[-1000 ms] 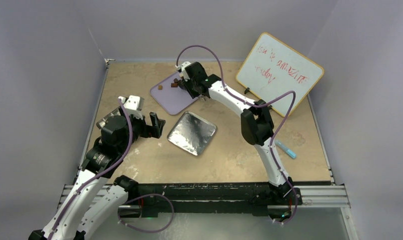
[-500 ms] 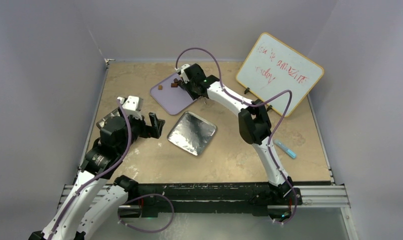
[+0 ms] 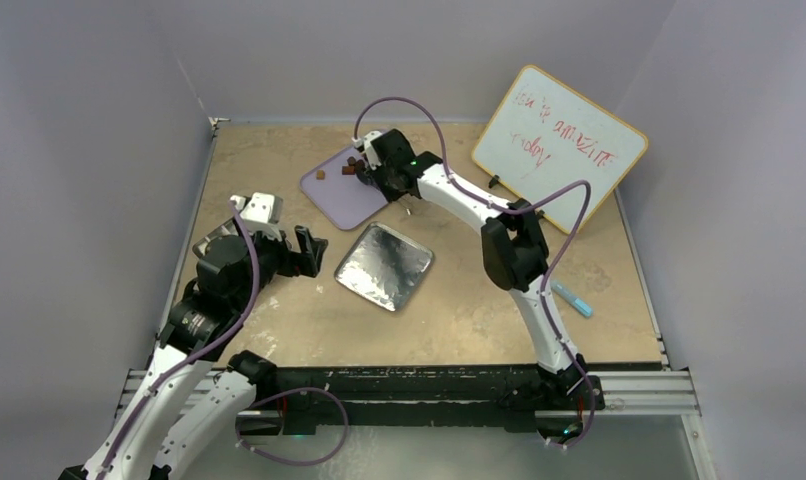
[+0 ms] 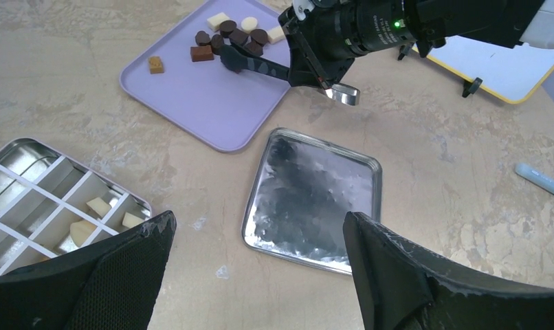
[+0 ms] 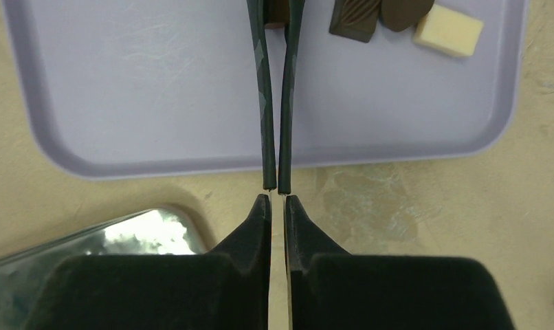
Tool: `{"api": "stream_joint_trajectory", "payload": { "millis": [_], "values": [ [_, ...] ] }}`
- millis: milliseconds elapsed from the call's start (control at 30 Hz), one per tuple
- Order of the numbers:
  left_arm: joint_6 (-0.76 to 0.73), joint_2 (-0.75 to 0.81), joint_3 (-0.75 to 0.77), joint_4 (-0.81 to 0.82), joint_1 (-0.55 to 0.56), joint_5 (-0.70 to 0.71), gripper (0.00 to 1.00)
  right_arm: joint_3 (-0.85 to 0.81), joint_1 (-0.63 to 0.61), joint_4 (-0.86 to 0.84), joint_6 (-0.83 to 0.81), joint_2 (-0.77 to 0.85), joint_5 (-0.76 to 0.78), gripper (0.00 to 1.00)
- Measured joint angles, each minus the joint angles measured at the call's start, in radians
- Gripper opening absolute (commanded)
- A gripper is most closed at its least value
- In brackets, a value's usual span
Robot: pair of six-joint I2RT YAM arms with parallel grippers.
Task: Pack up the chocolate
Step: Pick up the fake chocolate from the plate.
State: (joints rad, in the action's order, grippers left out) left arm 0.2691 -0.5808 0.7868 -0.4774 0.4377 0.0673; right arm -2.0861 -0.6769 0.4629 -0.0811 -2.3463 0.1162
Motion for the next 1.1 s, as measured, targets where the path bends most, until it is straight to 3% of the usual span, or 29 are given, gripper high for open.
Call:
{"api": "stream_joint_trajectory", "payload": {
  "millis": [367,667,1100],
  "values": [
    [0.0,0.044,0.0,-0.002,0.0,0.04,0.88,0.096,-0.012,-0.035,0.09,0.123,-0.114,0.0],
    [0.0,0.136,-0.004,0.001,0.0,0.1,0.87,0.099,-0.04,-0.084,0.181,0.135,-0.211,0.0],
    [0.0,0.242,-0.017,0.007,0.0,0.169,0.91,-0.021,-0.181,-0.11,0.233,0.105,-0.243,0.02]
  ]
}}
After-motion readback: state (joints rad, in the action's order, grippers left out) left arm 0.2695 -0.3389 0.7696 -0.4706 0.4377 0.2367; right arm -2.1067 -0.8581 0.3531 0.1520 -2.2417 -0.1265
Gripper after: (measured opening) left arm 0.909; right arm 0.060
